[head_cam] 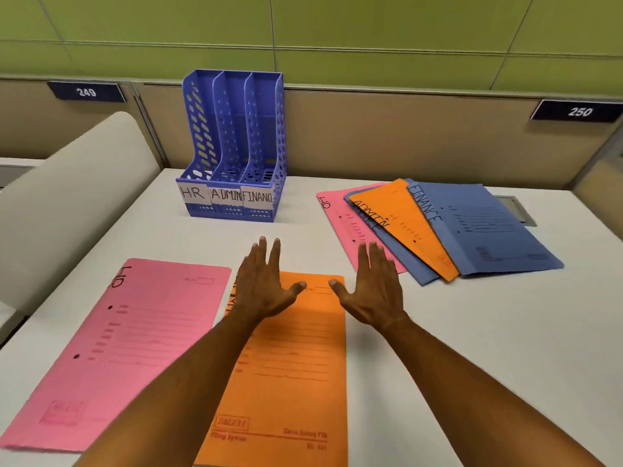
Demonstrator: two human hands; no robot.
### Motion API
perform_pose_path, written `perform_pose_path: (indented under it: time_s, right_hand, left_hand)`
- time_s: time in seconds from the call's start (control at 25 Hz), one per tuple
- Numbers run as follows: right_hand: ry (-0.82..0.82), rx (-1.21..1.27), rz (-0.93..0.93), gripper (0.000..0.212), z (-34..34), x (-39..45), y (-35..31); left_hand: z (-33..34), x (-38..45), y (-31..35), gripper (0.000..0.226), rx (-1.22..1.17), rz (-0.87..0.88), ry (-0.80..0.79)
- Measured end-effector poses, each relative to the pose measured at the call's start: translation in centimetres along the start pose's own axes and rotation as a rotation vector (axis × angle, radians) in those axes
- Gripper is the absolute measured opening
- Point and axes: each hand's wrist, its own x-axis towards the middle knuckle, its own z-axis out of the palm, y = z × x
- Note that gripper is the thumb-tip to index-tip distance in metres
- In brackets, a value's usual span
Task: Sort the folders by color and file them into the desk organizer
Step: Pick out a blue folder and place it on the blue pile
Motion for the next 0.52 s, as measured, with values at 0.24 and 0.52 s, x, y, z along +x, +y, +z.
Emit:
perform_pose_path:
  time_s: [0.24,0.52]
  right_hand:
    - [0.0,-0.075,0.1,0.102,-3.0,2.1,9.9]
    - [0.005,-0.114,0.193,0.101,-4.8,3.7,20.3]
  left_hand:
    - [3.6,3.7,9.9,0.109,0.063,0.049,-0.027]
    - [7.5,6.3,21.2,0.106,0.012,0.154,-0.092]
